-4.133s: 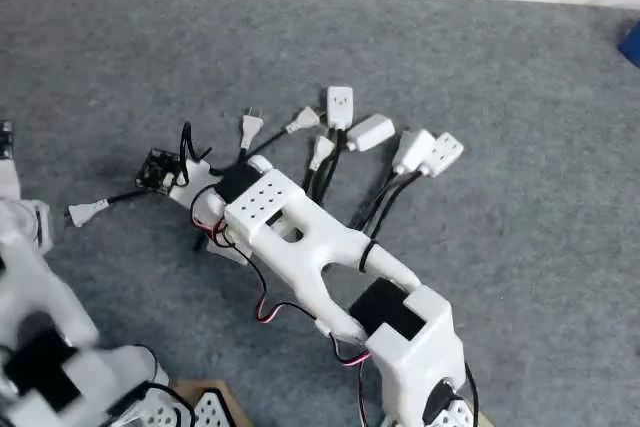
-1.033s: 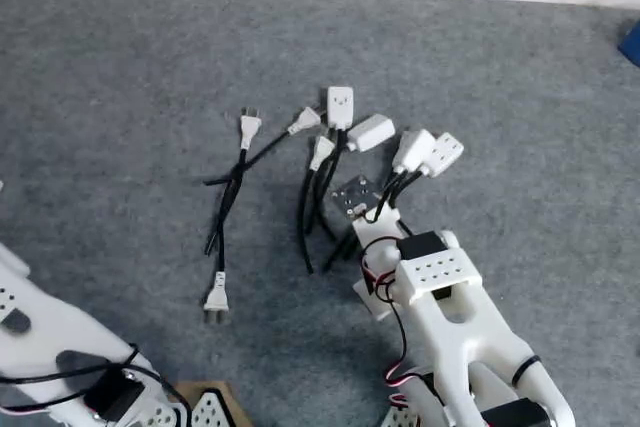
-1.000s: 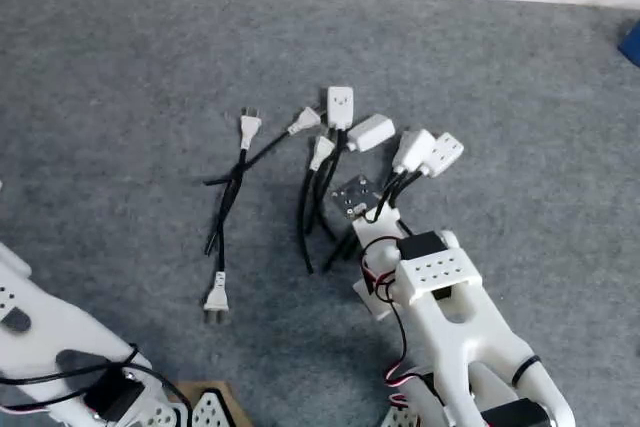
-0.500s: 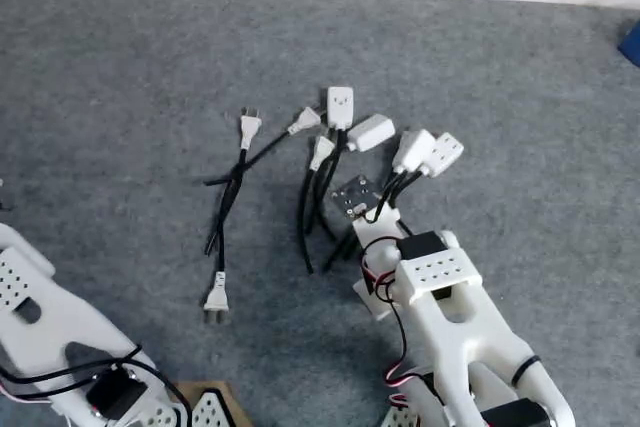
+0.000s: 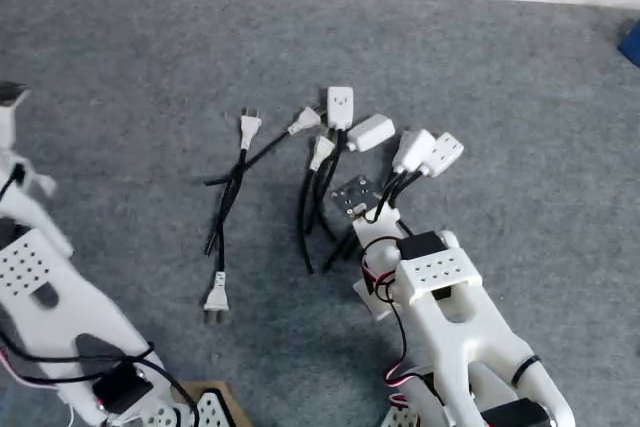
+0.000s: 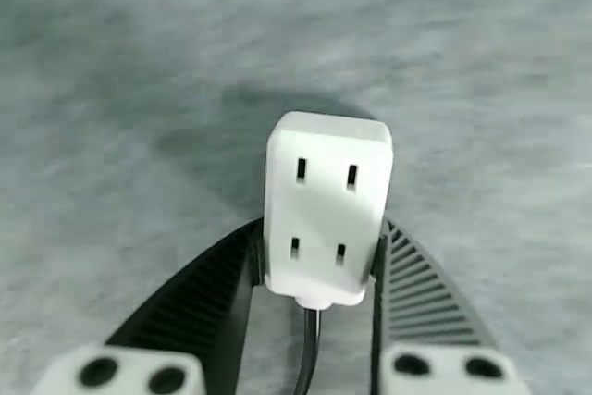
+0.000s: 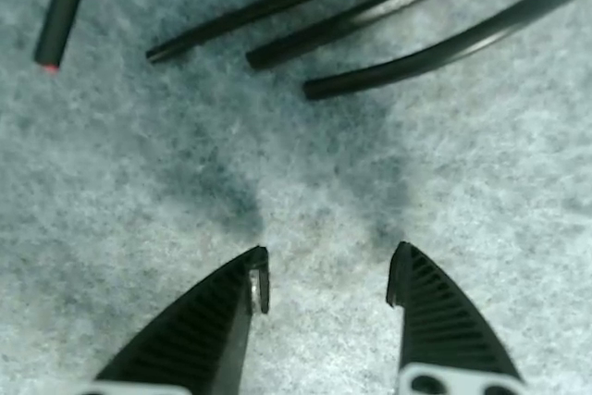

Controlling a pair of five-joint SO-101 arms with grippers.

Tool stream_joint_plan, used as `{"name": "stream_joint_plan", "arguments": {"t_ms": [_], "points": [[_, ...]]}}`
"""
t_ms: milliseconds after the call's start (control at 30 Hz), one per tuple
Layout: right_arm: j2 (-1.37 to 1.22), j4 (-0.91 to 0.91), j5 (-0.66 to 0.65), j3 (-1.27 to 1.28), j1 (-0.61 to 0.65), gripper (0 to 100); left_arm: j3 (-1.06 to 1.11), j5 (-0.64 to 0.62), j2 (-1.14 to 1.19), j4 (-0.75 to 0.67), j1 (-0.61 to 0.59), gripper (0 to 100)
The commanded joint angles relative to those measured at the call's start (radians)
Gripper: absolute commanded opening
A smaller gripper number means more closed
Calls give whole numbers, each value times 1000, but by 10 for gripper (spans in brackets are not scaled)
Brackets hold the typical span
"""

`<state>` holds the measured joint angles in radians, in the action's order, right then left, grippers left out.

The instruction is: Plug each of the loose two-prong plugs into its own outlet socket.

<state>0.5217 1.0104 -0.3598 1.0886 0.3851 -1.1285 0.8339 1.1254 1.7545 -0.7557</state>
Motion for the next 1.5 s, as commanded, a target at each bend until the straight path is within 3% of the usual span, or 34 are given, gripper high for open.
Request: {"name": "stream_joint_plan", "arguments": {"t_ms": [0,233,533,700,1033,1200,1267,1333,1467], "points": [[19,-30,5,-4,-5,217,260,12,-142,35,140,6],[19,-30,-20,-4,-4,217,751,15,-444,14,381,6],[19,-30,-21,-4,-4,217,1495,15,-903,-295,619,6],[19,-25,-20,-4,-4,217,1767,-25,-1059,-404,805,6],[19,-24,-17,-4,-4,217,1773,-140,-1064,-425,1058,6],[19,-24,-20,-4,-4,217,1675,-164,-1069,-311,1208,6],[19,-24,-21,-4,-4,217,1623,-193,-1075,-258,1188,6],[19,-24,-21,-4,-4,217,1564,-189,-1075,-212,1093,6],[19,-24,-21,-4,-4,217,1520,-48,-1075,-161,849,6]]}}
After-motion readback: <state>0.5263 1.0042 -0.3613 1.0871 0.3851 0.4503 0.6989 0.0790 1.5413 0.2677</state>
